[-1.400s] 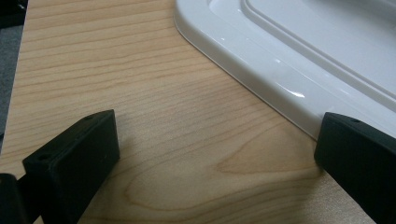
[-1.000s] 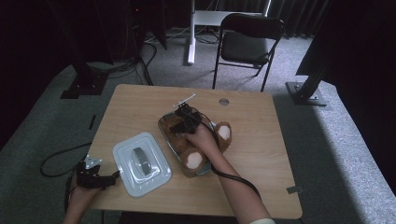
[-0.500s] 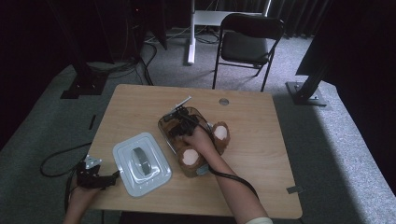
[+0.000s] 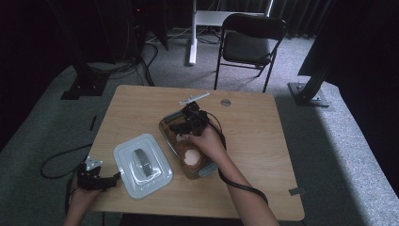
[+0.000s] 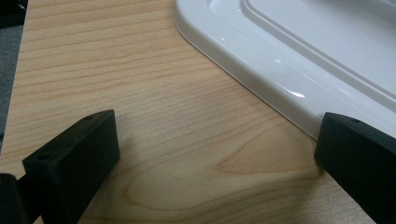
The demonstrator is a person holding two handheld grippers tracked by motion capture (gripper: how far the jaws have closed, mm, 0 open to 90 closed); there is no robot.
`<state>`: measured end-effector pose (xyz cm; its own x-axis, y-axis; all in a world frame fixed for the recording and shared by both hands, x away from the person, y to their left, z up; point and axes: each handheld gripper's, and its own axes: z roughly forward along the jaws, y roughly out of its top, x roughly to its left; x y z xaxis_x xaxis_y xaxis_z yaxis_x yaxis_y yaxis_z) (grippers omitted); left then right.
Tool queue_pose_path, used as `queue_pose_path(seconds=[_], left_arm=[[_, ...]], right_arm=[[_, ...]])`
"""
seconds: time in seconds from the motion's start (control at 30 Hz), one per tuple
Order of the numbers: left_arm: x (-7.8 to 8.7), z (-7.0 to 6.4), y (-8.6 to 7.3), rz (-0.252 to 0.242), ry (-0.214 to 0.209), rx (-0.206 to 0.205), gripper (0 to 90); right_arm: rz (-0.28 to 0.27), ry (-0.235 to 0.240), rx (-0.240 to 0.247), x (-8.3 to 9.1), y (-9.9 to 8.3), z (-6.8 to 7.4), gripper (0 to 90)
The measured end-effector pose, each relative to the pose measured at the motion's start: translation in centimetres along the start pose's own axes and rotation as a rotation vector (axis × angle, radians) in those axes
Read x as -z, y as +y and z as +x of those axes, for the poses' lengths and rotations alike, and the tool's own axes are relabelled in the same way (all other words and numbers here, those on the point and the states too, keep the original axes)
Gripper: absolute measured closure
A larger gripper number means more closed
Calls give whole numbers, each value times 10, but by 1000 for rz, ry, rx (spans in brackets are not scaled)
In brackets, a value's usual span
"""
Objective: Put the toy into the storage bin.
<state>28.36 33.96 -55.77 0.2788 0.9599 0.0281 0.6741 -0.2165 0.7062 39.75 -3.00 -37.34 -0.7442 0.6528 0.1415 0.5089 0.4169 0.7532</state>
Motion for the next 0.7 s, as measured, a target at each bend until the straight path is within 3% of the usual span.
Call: queue_pose_path(seconds=[0.07, 0.27, 0.5, 0.7], left_arm=[[0, 0, 0, 0, 0, 0, 6], [0, 0, 0, 2, 0, 0, 6], [0, 0, 0, 2, 0, -2, 6], [0, 0, 0, 4, -1, 0, 6]], right_arm=[[-34, 20, 14, 21, -6, 4, 261], [-68, 37, 48, 51, -27, 13, 260], [-48, 61, 50, 69, -59, 14, 261], [-12, 54, 37, 67, -81, 7, 261]])
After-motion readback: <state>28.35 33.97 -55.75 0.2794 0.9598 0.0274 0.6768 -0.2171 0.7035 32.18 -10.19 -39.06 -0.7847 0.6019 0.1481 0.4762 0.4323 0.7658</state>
